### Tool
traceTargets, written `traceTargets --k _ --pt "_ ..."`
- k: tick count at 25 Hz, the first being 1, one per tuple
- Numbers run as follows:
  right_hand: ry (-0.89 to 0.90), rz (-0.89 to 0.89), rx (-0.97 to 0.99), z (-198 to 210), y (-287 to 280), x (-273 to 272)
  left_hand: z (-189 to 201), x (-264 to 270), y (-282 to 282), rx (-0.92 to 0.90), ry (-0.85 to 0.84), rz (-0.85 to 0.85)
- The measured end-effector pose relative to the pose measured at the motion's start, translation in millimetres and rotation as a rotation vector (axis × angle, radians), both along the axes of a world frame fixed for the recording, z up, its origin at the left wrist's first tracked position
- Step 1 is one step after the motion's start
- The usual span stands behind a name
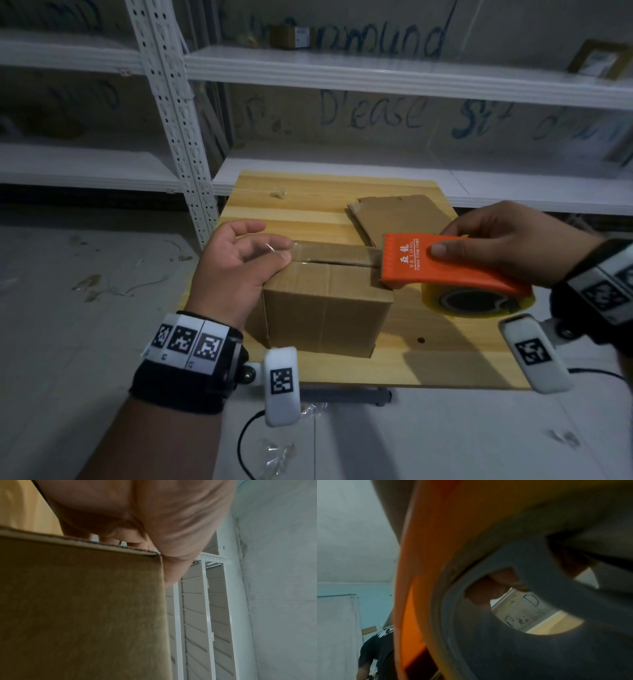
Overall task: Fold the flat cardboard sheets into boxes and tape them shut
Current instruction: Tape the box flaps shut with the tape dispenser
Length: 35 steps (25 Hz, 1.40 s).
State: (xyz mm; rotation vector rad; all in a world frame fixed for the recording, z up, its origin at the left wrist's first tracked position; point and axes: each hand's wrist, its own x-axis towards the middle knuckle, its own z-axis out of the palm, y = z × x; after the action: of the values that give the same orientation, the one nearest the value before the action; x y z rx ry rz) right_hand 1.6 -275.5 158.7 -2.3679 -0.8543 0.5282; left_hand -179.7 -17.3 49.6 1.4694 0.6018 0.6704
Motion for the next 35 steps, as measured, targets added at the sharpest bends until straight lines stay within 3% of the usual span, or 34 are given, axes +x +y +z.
traceTargets --k 4,10,16,20,26,28,32,35 --pt "0.064 0.022 0.02 -10 -1 8 -6 5 -1 -0.051 -0.031 0.055" --pt "0.175 0.01 0.028 -19 1 12 -10 14 -1 -0.271 -0.119 0.105" --pt "0.257 -0.002 0.041 -28 2 13 -17 15 -10 -0.254 -0.166 0.149" --pt "0.251 0.004 0.037 -31 1 15 -27 9 -10 -0.198 -0.079 0.052" --pt "0.282 -0.033 0.049 -38 -2 15 -26 13 -5 -0.335 0.03 0.056" --pt "0.316 -0.036 0.063 -43 -4 17 -18 9 -6 -0.182 0.083 -0.019" --pt "0.333 -0.046 0.089 -46 -4 14 3 1 -18 0.711 0.37 0.006" --pt "0.34 -0.047 0.099 -48 -4 13 13 -1 -22 0.904 0.496 -0.071"
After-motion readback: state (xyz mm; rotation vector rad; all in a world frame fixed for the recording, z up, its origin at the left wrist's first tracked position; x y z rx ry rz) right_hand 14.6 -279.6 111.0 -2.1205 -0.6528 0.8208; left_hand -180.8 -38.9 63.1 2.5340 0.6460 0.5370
